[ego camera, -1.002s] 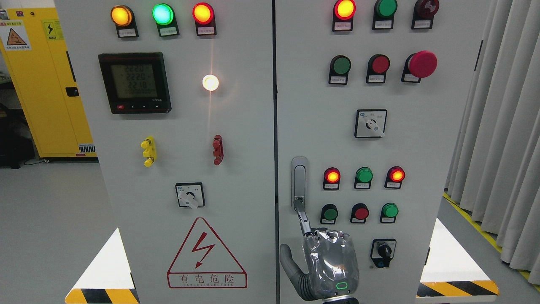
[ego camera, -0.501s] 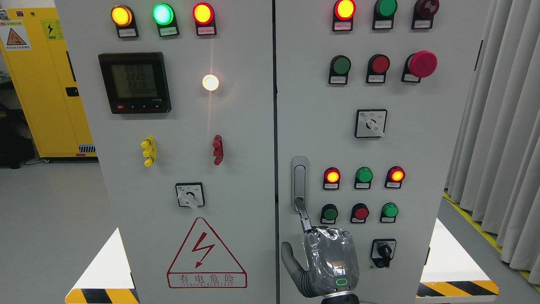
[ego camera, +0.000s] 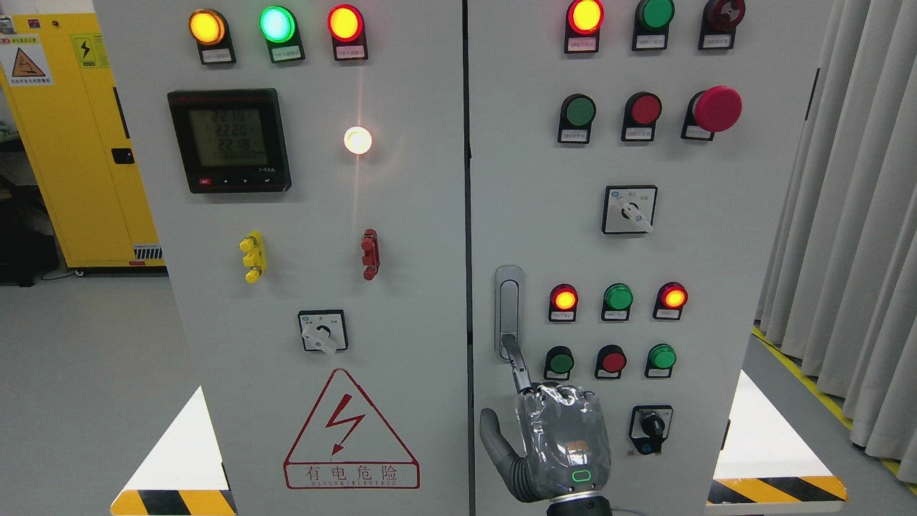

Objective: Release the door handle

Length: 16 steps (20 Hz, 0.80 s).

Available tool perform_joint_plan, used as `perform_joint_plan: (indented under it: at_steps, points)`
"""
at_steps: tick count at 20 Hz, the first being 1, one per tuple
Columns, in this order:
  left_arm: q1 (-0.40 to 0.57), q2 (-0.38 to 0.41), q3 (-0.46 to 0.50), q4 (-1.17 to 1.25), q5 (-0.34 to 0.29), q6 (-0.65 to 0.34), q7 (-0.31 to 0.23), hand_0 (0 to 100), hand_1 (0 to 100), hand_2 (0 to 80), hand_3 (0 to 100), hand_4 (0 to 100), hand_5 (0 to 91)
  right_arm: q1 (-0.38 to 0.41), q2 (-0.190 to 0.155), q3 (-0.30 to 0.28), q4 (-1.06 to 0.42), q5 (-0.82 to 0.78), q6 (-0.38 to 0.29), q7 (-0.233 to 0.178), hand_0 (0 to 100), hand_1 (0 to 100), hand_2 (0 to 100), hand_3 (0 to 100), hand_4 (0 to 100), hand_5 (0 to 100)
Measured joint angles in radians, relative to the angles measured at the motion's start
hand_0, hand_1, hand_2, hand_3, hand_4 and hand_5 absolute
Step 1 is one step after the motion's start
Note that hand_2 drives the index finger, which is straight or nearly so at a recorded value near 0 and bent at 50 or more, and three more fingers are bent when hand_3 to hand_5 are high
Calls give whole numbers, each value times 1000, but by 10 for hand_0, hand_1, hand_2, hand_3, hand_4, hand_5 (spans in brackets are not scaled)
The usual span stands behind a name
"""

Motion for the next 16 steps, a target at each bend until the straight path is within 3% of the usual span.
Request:
perform_joint_plan:
  at_steps: [16]
  points:
    - [0, 0, 0, 0, 0, 0, 0, 120, 556, 0, 0, 0, 0, 1, 1, -2, 13, -3, -1, 19, 609, 460, 116, 1000, 1000, 1000]
